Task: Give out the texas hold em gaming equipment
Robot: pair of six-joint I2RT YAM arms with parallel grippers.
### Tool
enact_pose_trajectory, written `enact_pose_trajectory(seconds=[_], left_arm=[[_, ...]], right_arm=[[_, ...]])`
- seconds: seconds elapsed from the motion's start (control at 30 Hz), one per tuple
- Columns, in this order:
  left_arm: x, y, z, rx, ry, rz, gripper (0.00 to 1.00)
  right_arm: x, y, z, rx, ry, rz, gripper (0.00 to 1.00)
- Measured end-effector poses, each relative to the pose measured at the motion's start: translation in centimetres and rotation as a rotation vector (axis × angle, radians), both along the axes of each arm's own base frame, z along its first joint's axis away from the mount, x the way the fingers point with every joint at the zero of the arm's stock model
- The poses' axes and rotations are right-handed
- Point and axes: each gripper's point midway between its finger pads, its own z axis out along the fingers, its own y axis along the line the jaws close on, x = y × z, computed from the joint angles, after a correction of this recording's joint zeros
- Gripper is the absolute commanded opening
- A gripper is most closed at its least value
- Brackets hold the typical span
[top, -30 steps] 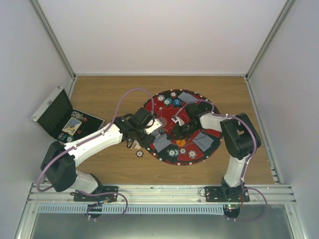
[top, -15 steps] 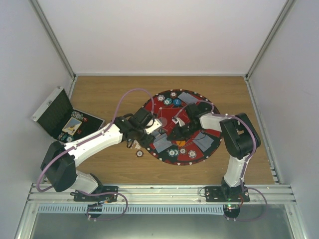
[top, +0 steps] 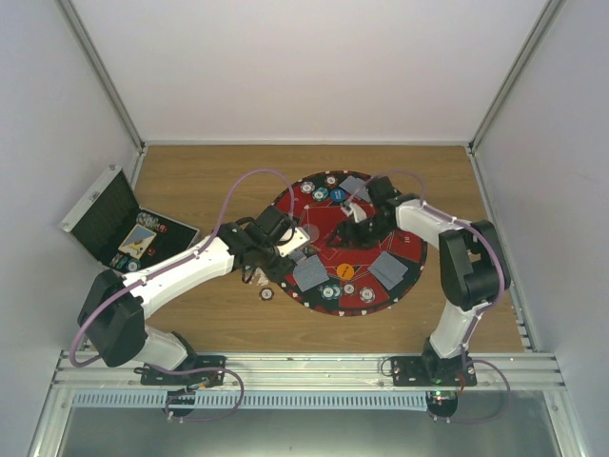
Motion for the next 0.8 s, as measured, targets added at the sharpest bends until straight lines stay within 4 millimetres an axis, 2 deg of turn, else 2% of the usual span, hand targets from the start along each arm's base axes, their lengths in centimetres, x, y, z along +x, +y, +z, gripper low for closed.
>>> enact_pose_trajectory(seconds=[0.1,0.17,0.23,0.33,0.5,0.6,0.8], left_arm=[[-0.1,-0.2,0.0,0.0,0.0,-0.008,0.54],[-0.3,-0.3,0.0,-0.002,0.002,-0.015,0.54],[-0.5,-0.5,0.0,-0.004,0.003,-0.022,0.54],[-0.6,-0.7,0.0,-0.007,0.006,-0.028,0.55],[-0.7,-0.8,0.0,-0.008,0.007,-0.033,0.55],[-0.8,-0.8,0.0,-0.008,0.007,-0.034,0.55],[-0.8,-0.9,0.0,-0.01,0.009,-0.037,0.55]], right_arm=[[2.2,-0.5,2.8,0.018,-0.069,-0.005,0.73],[2.9,0.0,4.8,0.049,-0.112,0.018,0.73],[2.6,0.9,6.6,0.101,-0.129,0.056,0.73],[1.2,2.4,8.1,0.179,-0.105,0.111,0.72],[-1.9,5.2,9.0,0.253,-0.046,0.212,0.7],[-3.3,6.4,8.8,0.267,-0.017,0.255,0.66],[-4.0,7.1,7.0,0.248,0.038,0.275,0.59]])
